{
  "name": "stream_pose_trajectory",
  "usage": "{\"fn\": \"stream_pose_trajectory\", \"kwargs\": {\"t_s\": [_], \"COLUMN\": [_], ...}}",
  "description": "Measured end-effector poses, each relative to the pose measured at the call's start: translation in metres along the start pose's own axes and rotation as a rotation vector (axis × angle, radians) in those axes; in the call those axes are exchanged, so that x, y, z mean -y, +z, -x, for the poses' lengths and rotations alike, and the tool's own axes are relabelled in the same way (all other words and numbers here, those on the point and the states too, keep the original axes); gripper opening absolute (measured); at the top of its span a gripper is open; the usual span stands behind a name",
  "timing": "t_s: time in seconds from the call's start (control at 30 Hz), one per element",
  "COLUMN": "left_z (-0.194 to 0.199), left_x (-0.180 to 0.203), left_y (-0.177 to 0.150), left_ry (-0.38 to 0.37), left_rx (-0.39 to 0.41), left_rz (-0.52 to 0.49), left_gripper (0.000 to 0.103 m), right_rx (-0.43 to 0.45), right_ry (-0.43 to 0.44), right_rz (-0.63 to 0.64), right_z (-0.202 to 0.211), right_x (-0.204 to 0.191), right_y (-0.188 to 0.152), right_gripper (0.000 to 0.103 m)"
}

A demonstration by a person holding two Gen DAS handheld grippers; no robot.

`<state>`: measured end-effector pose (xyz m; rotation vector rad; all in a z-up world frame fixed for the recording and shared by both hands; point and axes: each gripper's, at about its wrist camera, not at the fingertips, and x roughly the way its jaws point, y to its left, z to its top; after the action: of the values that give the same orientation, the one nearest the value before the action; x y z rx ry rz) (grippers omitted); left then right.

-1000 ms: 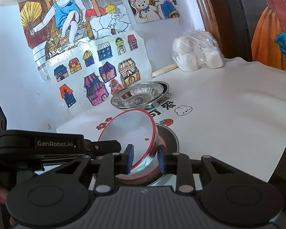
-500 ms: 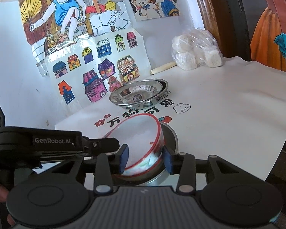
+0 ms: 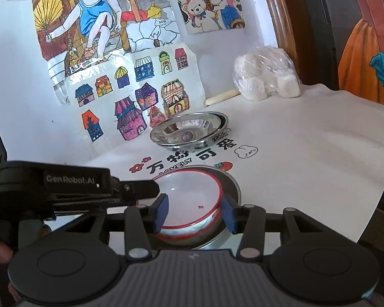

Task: Organize plates and bowls
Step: 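Open both grippers to release the small white bowl, then move both grippers to the rim of the steel bowl holding the nested bowls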

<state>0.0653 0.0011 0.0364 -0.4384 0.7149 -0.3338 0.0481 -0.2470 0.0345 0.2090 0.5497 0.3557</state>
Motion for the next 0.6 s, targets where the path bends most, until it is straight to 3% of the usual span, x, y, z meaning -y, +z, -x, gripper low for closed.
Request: {"fn": "stream_pose_trajectory", "kwargs": {"t_s": [0.13, 0.27, 0.33, 0.4, 0.47, 0.6], "left_z": [0.004, 0.007, 0.008, 0.010, 0.012, 0.015], "left_x": [-0.001, -0.005, -0.008, -0.011, -0.013, -0.020], "left_y": [0.006, 0.011, 0.013, 0.016, 0.019, 0.024], "left_ry": [0.008, 0.037, 0.060, 0.084, 0.112, 0.166], "left_rx": [0.027, 0.044, 0.054, 0.072, 0.083, 0.079], "left_rz": [0.003, 0.010, 0.016, 0.017, 0.012, -0.002], "left_gripper": [0.031, 0.046, 0.062, 0.087, 0.102, 0.102], "right_rx": [0.021, 0.029, 0.034, 0.042, 0.058, 0.066], "right_ry": [-0.004, -0.011, -0.010, -0.009, -0.011, -0.027], "right_rz": [-0.002, -0.017, -0.026, -0.031, -0.015, 0.057], "right_z": [0.003, 0.004, 0.004, 0.004, 0.005, 0.009], "right_x": [0.002, 0.007, 0.009, 0.013, 0.016, 0.027], "right_y": [0.000, 0.002, 0.003, 0.003, 0.004, 0.011], "right_gripper": [0.064, 0.073, 0.078, 0.089, 0.098, 0.103]}}
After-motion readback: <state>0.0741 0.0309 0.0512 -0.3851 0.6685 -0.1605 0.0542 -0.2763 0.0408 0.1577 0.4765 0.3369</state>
